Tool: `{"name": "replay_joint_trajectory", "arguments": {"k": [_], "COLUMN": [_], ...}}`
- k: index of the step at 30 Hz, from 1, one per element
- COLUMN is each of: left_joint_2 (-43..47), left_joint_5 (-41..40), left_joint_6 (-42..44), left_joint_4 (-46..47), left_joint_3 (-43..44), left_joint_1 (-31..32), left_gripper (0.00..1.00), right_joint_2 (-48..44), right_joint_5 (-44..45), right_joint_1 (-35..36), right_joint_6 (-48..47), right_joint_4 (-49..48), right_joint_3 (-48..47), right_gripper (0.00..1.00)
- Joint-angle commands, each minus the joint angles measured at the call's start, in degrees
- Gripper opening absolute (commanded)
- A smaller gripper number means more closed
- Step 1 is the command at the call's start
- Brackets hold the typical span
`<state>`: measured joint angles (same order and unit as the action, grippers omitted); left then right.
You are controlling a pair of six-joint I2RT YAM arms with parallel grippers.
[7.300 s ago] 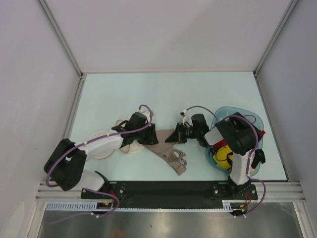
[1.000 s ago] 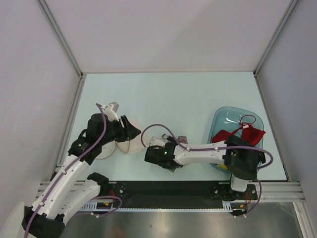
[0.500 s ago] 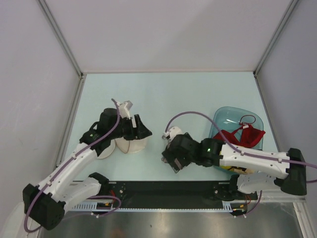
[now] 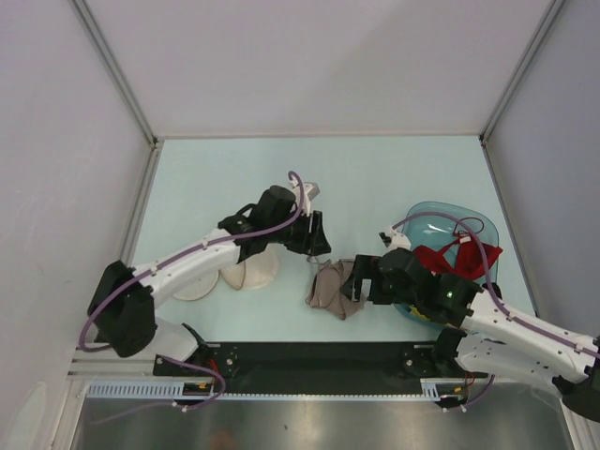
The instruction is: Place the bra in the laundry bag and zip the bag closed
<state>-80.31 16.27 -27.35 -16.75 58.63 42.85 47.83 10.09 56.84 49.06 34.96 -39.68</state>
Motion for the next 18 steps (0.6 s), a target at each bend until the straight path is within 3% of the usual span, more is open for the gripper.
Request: {"name": "replay_joint_trajectory", "arguments": {"k": [1, 6, 12, 18], "left_joint_2": [-7.98, -9.95, -7.67, -4.42], "left_joint_5": [-0.97, -7.83, -8.98, -6.18], "left_joint_6": [0.2, -5.5, -7.97, -10.08], "left_joint_4": [-1.77, -1.79, 1.19, 5.5], "left_joint_3": [5.35, 3.52, -0.52, -7.11], "left_joint_1": [0.3, 0.13, -0.05, -2.85], "left_gripper": [0.64, 0.73, 0.73, 0.73], "right_joint_2": [-2.39, -3.18, -0.39, 6.47], "right_joint_5": [-2.52, -5.69, -6.56, -20.79], "right_joint_1": [-4.45, -7.71, -10.51, -22.72], "right_joint_6": [1.66, 2.97, -2.64, -12.4], "right_joint_4": [-4.11, -3.67, -11.49, -20.8], "right_joint_3": [1.89, 3.03, 4.7, 4.88], "right_gripper": [1.0, 1.0, 0.97, 0.89]}}
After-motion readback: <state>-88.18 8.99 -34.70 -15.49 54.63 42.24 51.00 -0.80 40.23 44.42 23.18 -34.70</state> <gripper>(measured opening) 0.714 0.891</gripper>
